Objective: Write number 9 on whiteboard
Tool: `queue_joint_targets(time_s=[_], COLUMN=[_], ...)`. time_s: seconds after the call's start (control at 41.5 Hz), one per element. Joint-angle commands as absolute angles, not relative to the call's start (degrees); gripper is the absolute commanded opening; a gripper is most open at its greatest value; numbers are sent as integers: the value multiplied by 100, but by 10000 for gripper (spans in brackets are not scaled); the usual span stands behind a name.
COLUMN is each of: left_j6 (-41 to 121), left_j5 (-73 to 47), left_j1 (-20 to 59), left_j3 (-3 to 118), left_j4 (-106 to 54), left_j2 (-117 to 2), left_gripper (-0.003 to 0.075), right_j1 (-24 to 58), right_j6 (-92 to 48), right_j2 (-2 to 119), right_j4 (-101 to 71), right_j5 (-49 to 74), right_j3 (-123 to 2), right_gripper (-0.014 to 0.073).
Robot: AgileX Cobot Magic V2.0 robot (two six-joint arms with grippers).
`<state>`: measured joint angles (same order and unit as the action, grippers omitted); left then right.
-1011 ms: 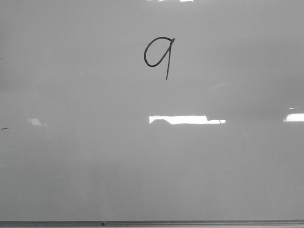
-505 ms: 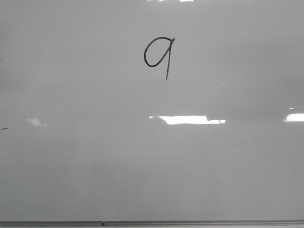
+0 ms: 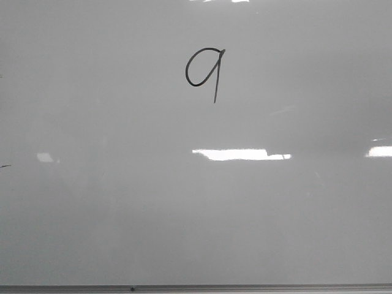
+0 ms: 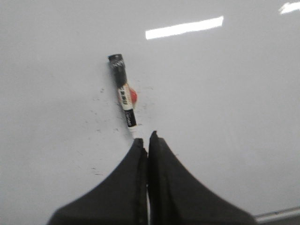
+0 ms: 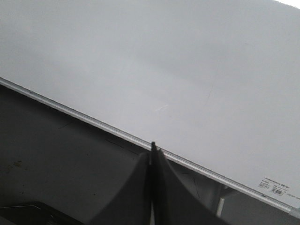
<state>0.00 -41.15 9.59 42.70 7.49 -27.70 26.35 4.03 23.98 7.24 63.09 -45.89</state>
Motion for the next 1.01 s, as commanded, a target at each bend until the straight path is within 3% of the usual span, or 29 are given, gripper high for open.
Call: queue_joint_targets(time_s=[0.0, 0.289, 0.554, 0.746, 0.987], left_j6=[0, 0, 0, 0, 0], left_j5=[-3148, -1987, -171, 633, 415], left_j1=[732, 217, 49, 47, 47], left_j3=[4019, 2229, 565, -66, -54], left_j4=[846, -306, -188, -127, 147], left_j2=[-2405, -1001, -63, 151, 151], left_gripper=[-19, -19, -19, -19, -19], right_j1=[2599, 2599, 2599, 2599, 2599], right_j6=[431, 431, 431, 431, 431], right_j2=[2445, 2445, 2445, 2445, 2445], right_j4=[850, 850, 850, 850, 850], right_j5=[5997, 5997, 5997, 6005, 6005], right_j3=[-4701, -4701, -4701, -4701, -4701], right_gripper=[-68, -68, -68, -68, -68])
